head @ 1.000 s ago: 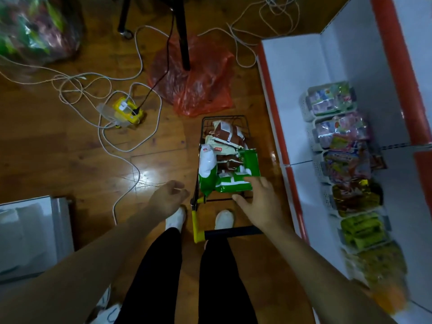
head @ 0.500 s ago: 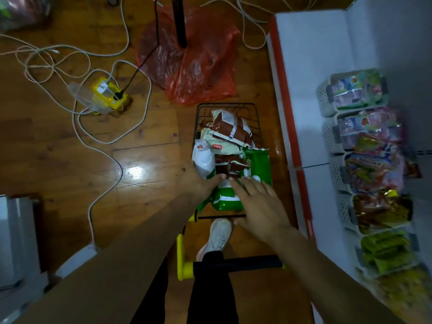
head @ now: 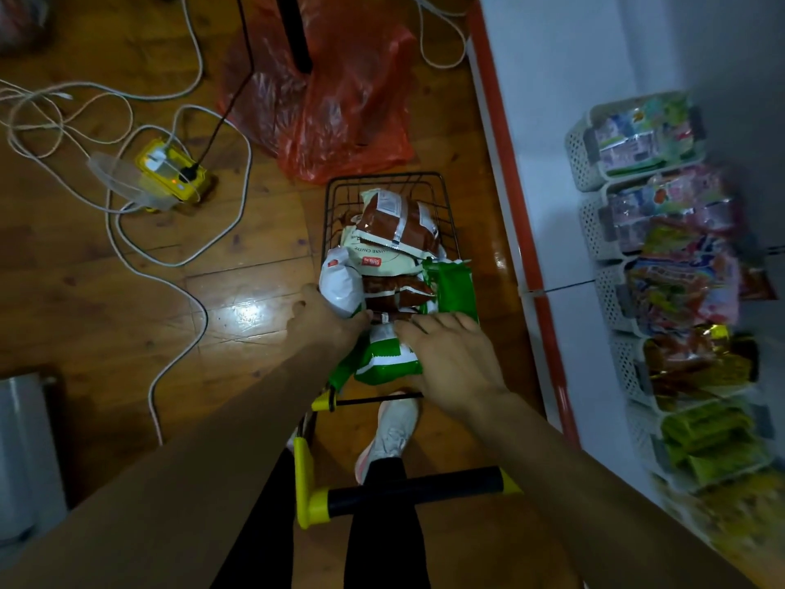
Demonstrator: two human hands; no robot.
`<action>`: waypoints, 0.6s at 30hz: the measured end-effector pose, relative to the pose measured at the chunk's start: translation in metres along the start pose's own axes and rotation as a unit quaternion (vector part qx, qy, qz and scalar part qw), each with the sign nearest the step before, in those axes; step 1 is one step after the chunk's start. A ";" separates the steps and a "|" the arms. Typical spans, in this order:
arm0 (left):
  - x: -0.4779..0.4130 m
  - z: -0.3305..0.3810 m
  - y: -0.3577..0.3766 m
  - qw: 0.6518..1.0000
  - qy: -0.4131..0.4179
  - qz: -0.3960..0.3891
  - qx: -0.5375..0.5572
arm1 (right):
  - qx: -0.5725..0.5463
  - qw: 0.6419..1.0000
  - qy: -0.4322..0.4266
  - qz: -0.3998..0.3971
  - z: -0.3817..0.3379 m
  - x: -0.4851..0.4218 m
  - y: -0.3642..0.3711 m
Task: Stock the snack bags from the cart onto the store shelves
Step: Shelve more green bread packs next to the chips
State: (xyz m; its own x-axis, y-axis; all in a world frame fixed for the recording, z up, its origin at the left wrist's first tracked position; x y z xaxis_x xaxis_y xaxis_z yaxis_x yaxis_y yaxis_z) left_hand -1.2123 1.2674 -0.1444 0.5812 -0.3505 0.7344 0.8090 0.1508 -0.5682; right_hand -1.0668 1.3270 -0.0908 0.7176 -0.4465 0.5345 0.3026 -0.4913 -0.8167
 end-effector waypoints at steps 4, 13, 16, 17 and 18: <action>-0.001 0.001 -0.004 1.000 0.014 -0.019 -0.013 | -0.005 1.000 -0.007 -0.001 0.001 0.004 -0.013; 0.011 0.013 -0.019 0.998 0.026 -0.003 -0.060 | -0.016 1.000 -0.010 -0.003 -0.005 0.011 -0.043; 0.023 0.016 -0.028 0.997 0.049 -0.004 -0.060 | -0.037 0.999 0.000 -0.005 -0.005 0.022 -0.055; 0.027 0.017 -0.032 0.997 0.056 -0.007 -0.054 | -0.047 0.999 0.007 -0.004 -0.004 0.027 -0.060; 0.032 0.018 -0.037 0.997 0.063 -0.009 -0.050 | -0.061 0.998 0.015 -0.002 -0.003 0.032 -0.066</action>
State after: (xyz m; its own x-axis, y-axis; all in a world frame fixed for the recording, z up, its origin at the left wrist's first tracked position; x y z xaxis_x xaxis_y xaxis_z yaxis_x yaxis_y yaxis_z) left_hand -1.2220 1.2674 -0.0938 0.5462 -0.4661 0.6960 0.8026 0.0535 -0.5941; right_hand -1.0657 1.3423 -0.0191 0.6969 -0.4657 0.5454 0.2248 -0.5803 -0.7828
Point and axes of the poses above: each hand's wrist, its own x-axis away from the middle knuckle, its own y-axis out of the palm, z = x × y, the point moved 1 cm from there along -x, towards the middle knuckle, and after that the axes turned 3 degrees about z, right-handed, at the moved point
